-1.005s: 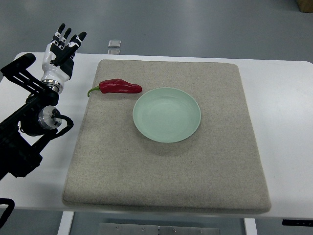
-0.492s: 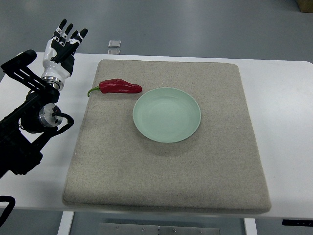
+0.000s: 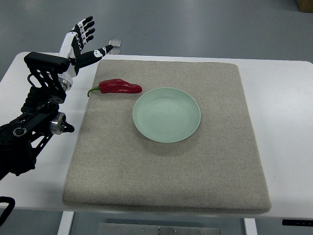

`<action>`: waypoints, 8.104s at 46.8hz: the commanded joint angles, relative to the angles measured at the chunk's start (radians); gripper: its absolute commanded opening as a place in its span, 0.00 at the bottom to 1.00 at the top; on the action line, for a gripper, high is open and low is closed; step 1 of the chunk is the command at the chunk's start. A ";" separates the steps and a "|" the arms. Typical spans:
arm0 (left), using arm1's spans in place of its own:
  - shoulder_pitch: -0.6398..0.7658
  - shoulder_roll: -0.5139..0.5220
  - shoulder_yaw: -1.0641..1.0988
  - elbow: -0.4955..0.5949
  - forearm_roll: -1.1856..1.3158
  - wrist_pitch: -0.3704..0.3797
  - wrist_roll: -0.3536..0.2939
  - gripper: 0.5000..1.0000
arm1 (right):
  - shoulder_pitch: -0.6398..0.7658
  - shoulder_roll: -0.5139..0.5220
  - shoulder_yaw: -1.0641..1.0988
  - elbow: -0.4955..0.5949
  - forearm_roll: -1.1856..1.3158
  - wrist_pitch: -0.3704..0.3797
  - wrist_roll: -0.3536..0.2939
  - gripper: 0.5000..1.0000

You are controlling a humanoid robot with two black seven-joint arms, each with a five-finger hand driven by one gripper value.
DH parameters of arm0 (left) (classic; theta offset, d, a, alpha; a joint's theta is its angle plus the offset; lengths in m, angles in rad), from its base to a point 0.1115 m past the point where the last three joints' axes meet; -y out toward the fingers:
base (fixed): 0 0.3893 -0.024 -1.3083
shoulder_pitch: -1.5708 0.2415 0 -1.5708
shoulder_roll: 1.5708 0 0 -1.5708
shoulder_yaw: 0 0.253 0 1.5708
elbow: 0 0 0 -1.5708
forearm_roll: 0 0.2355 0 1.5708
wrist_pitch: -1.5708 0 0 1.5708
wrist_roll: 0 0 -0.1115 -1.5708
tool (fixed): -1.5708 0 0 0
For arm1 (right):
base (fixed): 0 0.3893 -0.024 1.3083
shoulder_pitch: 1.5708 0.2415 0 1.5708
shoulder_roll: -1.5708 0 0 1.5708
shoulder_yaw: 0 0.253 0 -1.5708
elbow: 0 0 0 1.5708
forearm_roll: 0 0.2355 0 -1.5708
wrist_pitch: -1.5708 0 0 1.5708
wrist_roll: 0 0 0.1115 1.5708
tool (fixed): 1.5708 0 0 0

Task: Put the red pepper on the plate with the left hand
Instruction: 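Move the open left hand down over the red chili pepper, then close the left hand fingers around the red chili pepper, then lift the pepper with the left hand and carry it over the plate, then lower the pepper onto the plate and open the left hand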

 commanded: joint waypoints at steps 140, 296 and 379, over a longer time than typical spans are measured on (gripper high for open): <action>-0.121 0.099 0.243 0.125 0.945 -0.137 0.213 0.42 | 0.000 0.000 0.000 -0.001 0.000 0.000 0.000 0.86; -0.206 0.080 0.320 -0.187 0.989 -0.199 0.189 0.00 | 0.000 0.000 0.000 -0.001 0.000 0.000 0.000 0.86; -0.188 0.019 0.422 -0.125 1.009 -0.112 0.190 0.76 | 0.000 0.000 0.000 0.000 0.000 0.000 0.000 0.86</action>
